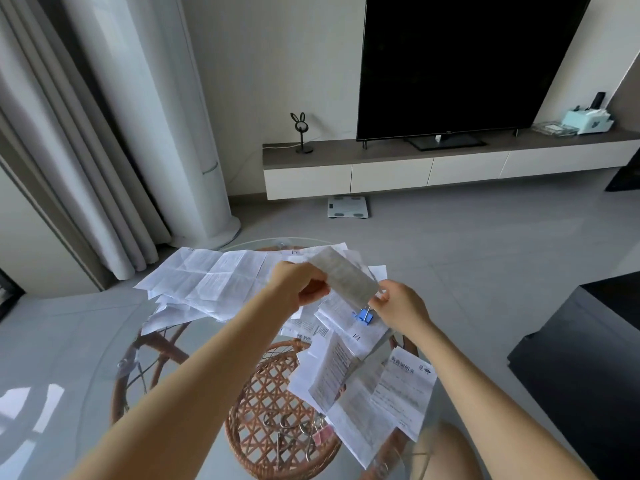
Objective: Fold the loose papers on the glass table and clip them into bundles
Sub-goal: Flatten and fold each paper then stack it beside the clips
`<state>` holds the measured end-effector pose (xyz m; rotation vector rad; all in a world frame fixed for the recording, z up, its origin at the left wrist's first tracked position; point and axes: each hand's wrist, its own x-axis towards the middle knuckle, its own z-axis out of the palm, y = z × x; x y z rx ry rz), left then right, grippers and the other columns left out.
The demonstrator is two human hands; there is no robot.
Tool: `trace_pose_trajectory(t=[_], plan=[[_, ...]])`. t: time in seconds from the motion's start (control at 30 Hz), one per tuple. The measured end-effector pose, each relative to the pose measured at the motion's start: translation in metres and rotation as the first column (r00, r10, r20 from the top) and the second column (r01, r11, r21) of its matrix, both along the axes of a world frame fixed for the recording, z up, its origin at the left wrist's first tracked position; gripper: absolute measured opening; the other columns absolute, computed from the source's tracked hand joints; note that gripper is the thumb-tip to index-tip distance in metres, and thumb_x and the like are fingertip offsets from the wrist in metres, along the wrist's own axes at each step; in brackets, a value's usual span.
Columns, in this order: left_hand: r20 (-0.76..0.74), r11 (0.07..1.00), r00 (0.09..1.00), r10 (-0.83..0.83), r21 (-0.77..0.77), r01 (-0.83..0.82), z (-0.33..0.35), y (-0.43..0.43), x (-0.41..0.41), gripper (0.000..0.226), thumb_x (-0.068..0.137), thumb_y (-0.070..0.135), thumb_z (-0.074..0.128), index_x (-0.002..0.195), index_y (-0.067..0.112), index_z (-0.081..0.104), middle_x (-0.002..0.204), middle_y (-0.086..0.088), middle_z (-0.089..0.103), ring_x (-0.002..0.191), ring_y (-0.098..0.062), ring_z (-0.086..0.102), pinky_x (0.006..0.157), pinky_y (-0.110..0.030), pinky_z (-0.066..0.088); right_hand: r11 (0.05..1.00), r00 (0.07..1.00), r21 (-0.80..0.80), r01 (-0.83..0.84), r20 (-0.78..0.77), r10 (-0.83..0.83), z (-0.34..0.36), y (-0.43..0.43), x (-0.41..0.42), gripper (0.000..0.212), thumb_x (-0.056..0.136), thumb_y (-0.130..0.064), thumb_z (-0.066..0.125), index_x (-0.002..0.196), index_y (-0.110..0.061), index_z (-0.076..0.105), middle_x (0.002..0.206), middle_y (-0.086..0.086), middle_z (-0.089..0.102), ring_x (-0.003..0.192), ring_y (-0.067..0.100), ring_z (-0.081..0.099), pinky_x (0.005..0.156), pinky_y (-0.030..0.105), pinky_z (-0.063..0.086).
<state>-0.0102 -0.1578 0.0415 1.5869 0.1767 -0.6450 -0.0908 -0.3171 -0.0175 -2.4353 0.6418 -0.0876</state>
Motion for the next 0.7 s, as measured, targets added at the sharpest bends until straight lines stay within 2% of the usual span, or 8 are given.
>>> trace_pose_trajectory(t=[0.2,0.3,0.37,0.43,0.47,0.57,0.63,0.7], plan=[[-0.051,0.986,0.998,-0.02,0.162,0.028,-0.03,-0.001,0.011,0.006,0.083,-0.005,0.064,0.078,-0.003,0.061,0.066,-0.01,0.064,0.034,-0.006,0.053,0.03,-0.013,0.031,0.995,0.998,0.084,0.062,-0.009,-0.061,-0.018,-0.004,0.007,0.03,0.087,-0.023,0.058,0.06,-0.012,0.052,0.061,0.001,0.053,0.06,0.02,0.046,0.051,0.027,0.03],[-0.005,0.971,0.998,-0.055,0.232,0.054,-0.043,-0.002,0.013,0.004,0.081,-0.006,0.065,0.078,-0.003,0.063,0.06,-0.007,0.065,0.036,-0.006,0.055,0.032,-0.013,0.035,0.991,0.995,0.093,0.099,-0.013,-0.098,-0.027,-0.007,0.007,0.035,0.086,-0.015,0.057,0.054,-0.012,0.043,0.052,0.002,0.044,0.054,0.018,0.036,0.049,0.028,0.024],[0.056,0.943,0.993,-0.108,0.322,0.085,-0.053,-0.003,0.015,0.01,0.08,-0.001,0.068,0.07,0.002,0.066,0.055,-0.001,0.068,0.05,-0.008,0.061,0.052,-0.019,0.052,0.984,0.993,0.131,0.122,-0.012,-0.121,-0.031,-0.01,0.008,0.029,0.084,-0.012,0.056,0.056,-0.005,0.049,0.054,0.01,0.053,0.052,0.022,0.041,0.05,0.027,0.027],[0.123,0.874,0.972,-0.198,0.472,0.119,-0.062,-0.003,0.017,0.015,0.077,0.009,0.072,0.063,0.01,0.066,0.057,0.004,0.069,0.065,-0.009,0.06,0.076,-0.027,0.053,0.973,0.988,0.175,0.15,-0.005,-0.152,-0.034,-0.013,0.009,0.025,0.084,-0.01,0.054,0.061,0.0,0.059,0.062,0.014,0.063,0.056,0.029,0.054,0.052,0.026,0.032],[0.131,0.853,0.967,-0.22,0.507,0.125,-0.065,-0.005,0.017,0.014,0.075,0.012,0.074,0.064,0.011,0.066,0.059,0.005,0.07,0.068,-0.01,0.059,0.077,-0.028,0.051,0.965,0.985,0.203,0.166,0.002,-0.17,-0.035,-0.014,0.009,0.029,0.085,-0.008,0.053,0.057,-0.003,0.058,0.06,0.011,0.063,0.056,0.028,0.056,0.052,0.026,0.033],[0.115,0.816,0.961,-0.253,0.559,0.148,-0.07,-0.01,0.015,0.018,0.073,0.017,0.078,0.077,0.008,0.063,0.071,0.0,0.067,0.069,-0.013,0.056,0.062,-0.023,0.043,0.918,0.967,0.314,0.243,-0.002,-0.256,-0.037,-0.018,0.01,0.035,0.092,-0.01,0.048,0.057,-0.008,0.05,0.062,0.002,0.062,0.06,0.023,0.063,0.057,0.031,0.051],[0.123,0.755,0.95,-0.287,0.639,0.145,-0.071,-0.012,0.012,0.026,0.073,0.023,0.078,0.079,0.01,0.057,0.075,-0.001,0.059,0.066,-0.013,0.051,0.057,-0.022,0.038,0.865,0.951,0.414,0.286,-0.01,-0.309,-0.04,-0.02,0.012,0.03,0.095,-0.015,0.046,0.068,-0.004,0.054,0.075,0.014,0.067,0.069,0.033,0.068,0.068,0.046,0.058],[0.126,0.695,0.94,-0.318,0.705,0.141,-0.072,-0.013,0.01,0.029,0.073,0.028,0.077,0.075,0.015,0.051,0.07,0.001,0.052,0.063,-0.013,0.048,0.053,-0.022,0.035,0.828,0.939,0.465,0.313,-0.023,-0.342,-0.04,-0.02,0.013,0.028,0.096,-0.013,0.041,0.076,0.001,0.055,0.083,0.022,0.067,0.072,0.038,0.068,0.068,0.049,0.058]])
